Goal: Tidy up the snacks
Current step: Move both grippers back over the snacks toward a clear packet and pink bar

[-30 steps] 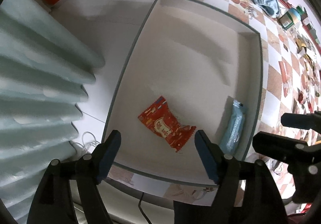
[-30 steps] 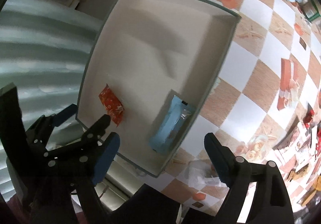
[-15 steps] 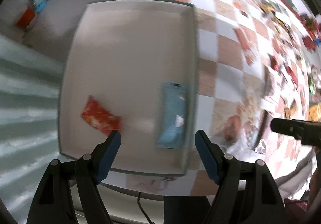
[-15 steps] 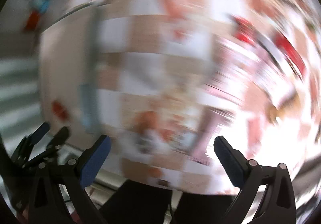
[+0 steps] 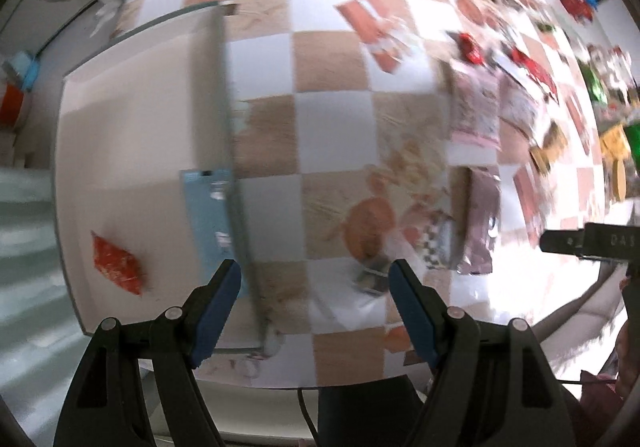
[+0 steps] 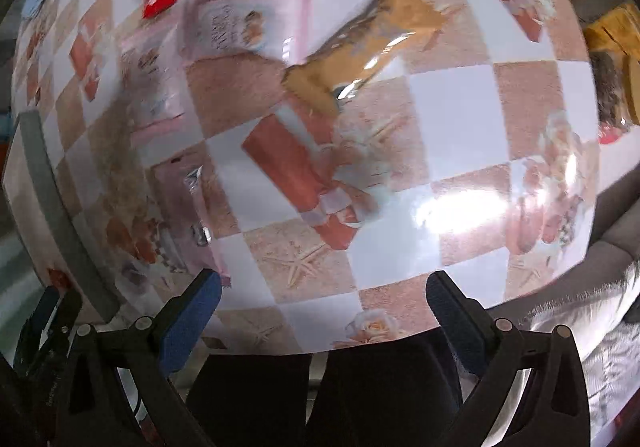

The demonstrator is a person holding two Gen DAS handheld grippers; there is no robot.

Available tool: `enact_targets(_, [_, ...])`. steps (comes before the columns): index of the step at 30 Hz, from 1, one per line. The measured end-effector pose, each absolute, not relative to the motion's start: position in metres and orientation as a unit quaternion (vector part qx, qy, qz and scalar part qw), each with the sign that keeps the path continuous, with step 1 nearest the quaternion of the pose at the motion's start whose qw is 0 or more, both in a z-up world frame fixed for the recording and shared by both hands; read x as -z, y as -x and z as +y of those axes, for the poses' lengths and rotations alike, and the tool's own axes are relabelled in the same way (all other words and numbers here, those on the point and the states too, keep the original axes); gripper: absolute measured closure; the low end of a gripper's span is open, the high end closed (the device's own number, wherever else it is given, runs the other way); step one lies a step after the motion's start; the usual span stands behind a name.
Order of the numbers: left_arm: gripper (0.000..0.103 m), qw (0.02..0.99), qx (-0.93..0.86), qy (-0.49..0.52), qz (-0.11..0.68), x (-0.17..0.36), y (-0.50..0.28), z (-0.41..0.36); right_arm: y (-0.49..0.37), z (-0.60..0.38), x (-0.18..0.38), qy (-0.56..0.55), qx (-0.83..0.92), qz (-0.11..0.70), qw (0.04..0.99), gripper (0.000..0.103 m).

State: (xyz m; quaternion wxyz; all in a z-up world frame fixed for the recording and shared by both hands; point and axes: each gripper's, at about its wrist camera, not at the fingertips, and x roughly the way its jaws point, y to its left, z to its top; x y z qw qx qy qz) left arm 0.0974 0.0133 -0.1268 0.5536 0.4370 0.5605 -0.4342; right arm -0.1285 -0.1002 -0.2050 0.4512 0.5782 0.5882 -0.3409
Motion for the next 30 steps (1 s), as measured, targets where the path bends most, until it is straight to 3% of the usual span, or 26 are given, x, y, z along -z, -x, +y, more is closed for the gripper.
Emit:
enact_targets(4, [0.024, 0.547, 0.441, -0.469, 0.535, 0.134, -0.076, 0.013, 0.098, -0.096, 0.204, -0.56, 0.318, 0.601, 0.473, 0.0])
enact_targets(12, [0.024, 0.531, 0.471, -0.571, 0.412, 0.154, -0.025, 0.02, 0.058, -0.103, 0.207, -0.557, 0.309, 0.592, 0.494, 0.0])
enact_targets(19, [0.024, 0.516, 0.463, -0.584, 0.423, 0.177, -0.019, 0.019, 0.018, -0.101, 0.217, -0.541, 0.299, 0.611, 0.494, 0.0])
enact_targets(30, [0.022, 0.52, 0.461, -0.539, 0.477, 0.189, -0.034, 0.0, 0.035, -0.109, 0.223, -0.548, 0.323, 0.608, 0.476, 0.0])
